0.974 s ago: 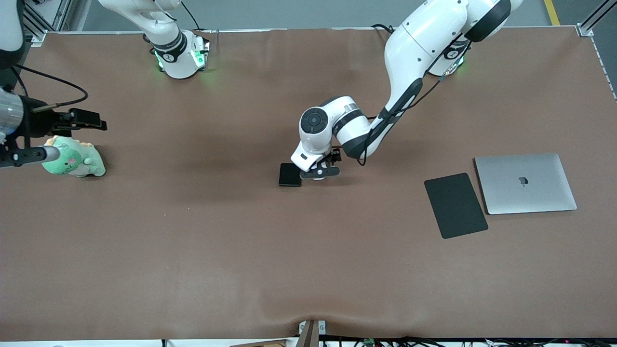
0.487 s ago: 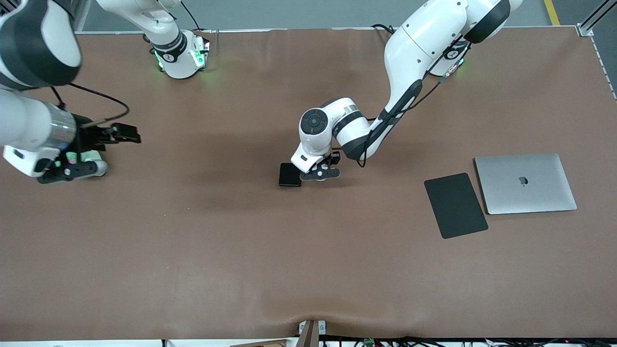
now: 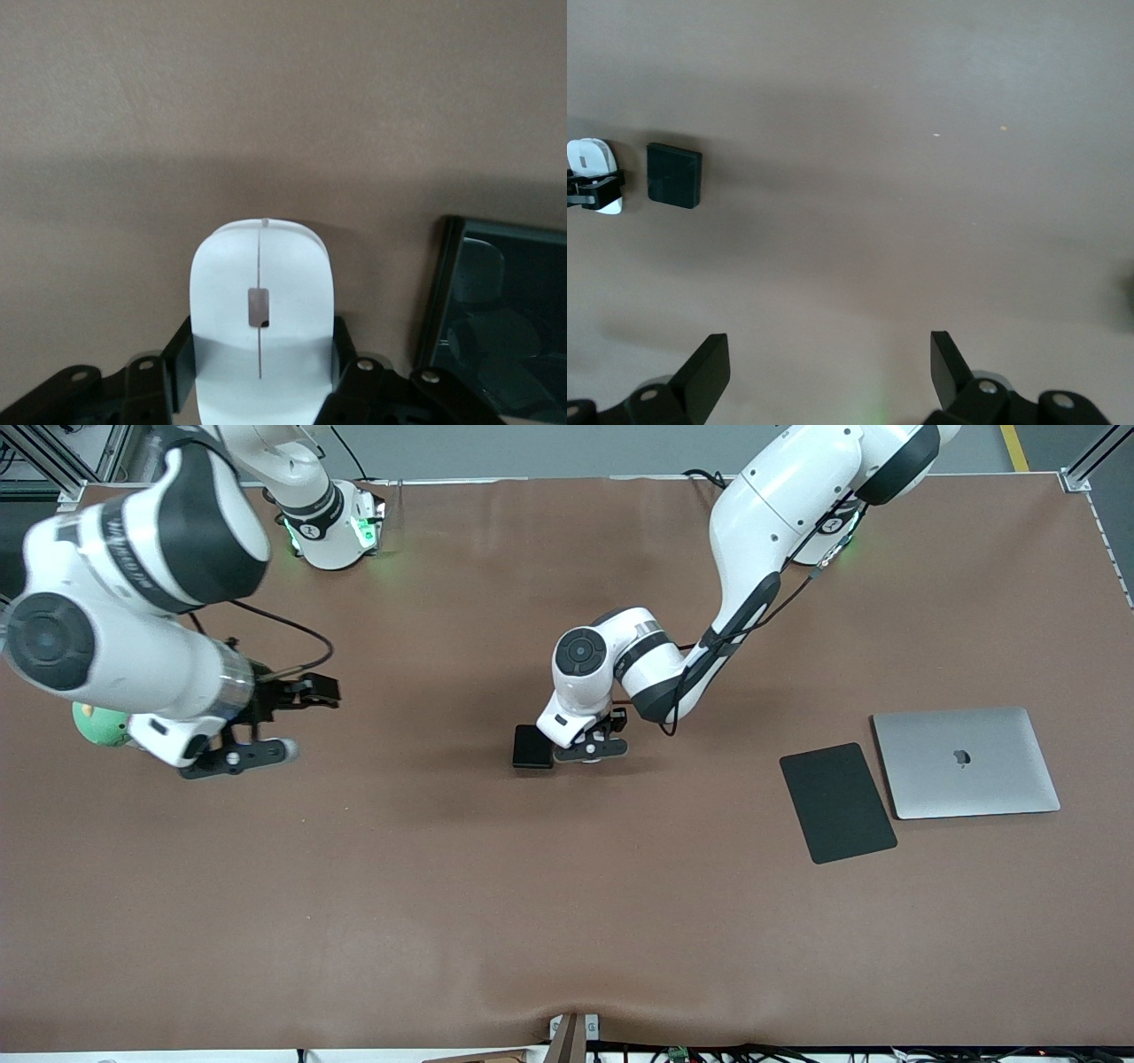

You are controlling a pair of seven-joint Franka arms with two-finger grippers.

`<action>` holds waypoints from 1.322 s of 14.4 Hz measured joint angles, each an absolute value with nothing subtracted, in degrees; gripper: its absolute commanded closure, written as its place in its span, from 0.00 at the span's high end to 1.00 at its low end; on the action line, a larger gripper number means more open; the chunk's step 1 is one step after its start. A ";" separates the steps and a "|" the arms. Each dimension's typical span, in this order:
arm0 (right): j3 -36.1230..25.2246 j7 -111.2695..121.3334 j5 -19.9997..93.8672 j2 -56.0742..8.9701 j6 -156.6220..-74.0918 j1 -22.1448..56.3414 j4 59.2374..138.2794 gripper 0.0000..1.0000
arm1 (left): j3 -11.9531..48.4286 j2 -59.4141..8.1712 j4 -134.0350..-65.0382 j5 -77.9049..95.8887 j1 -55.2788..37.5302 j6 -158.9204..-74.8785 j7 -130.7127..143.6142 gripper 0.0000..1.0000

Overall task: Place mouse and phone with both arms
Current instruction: 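Grasp the mouse with the left gripper while the right gripper reaches the phone, then carry the mouse to the mouse pad while the right gripper grasps the phone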

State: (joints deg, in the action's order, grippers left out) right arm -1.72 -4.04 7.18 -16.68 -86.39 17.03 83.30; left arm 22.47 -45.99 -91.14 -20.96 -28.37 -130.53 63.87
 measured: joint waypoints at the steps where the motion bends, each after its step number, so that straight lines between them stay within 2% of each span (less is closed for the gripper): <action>1: -1.72 -4.23 7.18 -17.16 -87.08 18.04 83.30 1.00 | 22.45 -45.88 -91.03 -20.97 -28.28 -130.44 63.87 0.00; 8: -1.70 -9.63 7.35 -21.05 -92.89 24.56 83.42 1.00 | 22.28 -39.57 -89.95 -21.34 -22.10 -123.08 62.80 0.00; 14: -1.73 -13.16 7.44 -28.99 -101.63 29.76 83.69 1.00 | 22.26 -34.39 -90.40 -21.39 -13.55 -117.29 54.96 0.00; 19: -1.71 -21.39 7.48 -34.12 -108.88 34.33 83.73 1.00 | 22.56 -29.95 -95.25 -21.39 -1.62 -115.80 39.89 0.00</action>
State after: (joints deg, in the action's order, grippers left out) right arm -1.71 -21.39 7.48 -34.12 -108.88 34.33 83.73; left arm 22.56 -29.95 -95.25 -21.39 -1.62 -115.80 39.89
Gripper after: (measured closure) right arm 0.000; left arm 0.392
